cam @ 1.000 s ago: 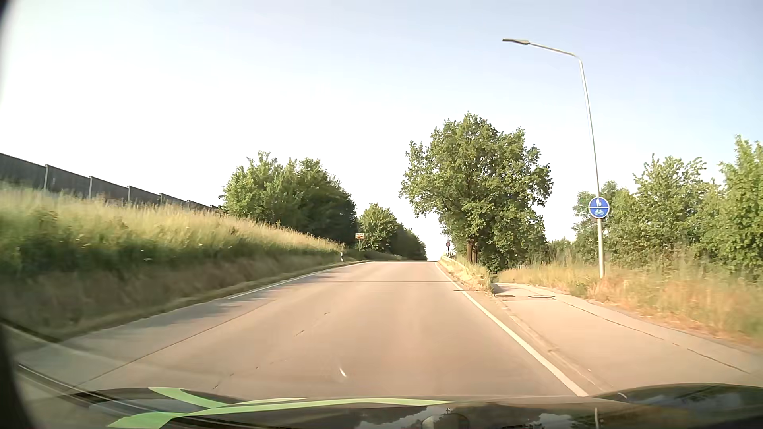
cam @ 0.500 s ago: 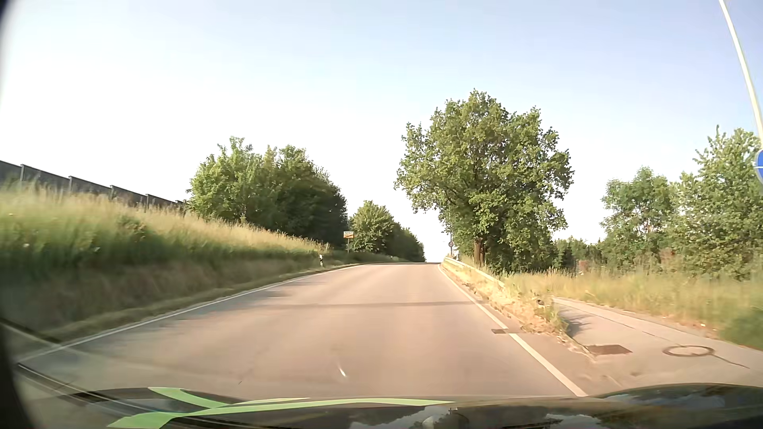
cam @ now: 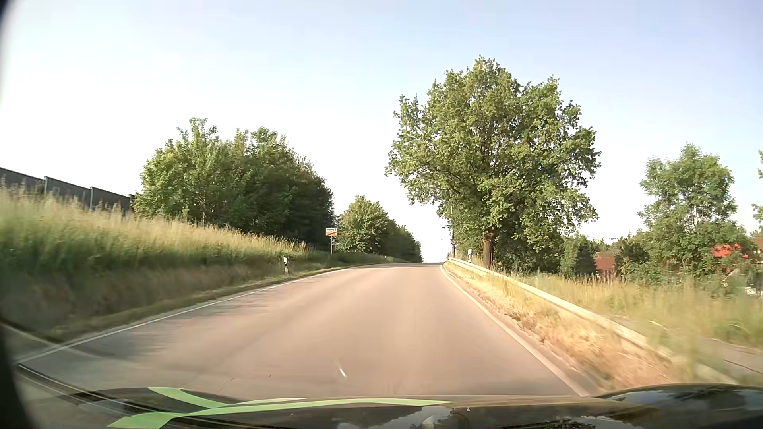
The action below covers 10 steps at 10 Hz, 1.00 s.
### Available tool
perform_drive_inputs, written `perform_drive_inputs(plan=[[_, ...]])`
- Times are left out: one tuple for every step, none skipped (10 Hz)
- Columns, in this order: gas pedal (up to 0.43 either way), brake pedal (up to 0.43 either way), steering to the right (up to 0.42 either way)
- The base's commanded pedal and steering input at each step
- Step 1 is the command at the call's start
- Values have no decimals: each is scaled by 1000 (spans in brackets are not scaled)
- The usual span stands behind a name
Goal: Follow the waypoints while adhering to traffic rules and regulations
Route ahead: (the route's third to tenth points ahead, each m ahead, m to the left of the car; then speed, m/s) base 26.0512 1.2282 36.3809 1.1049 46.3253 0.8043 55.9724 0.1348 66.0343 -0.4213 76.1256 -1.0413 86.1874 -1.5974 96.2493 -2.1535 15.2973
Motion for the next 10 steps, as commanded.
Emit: perform_drive_inputs(plan=[[98, 0, 3], [138, 0, 3], [169, 0, 3], [197, 0, 3], [220, 0, 3], [240, 0, 3], [240, 0, 4], [240, 0, 4], [240, 0, 3], [228, 0, 4]])
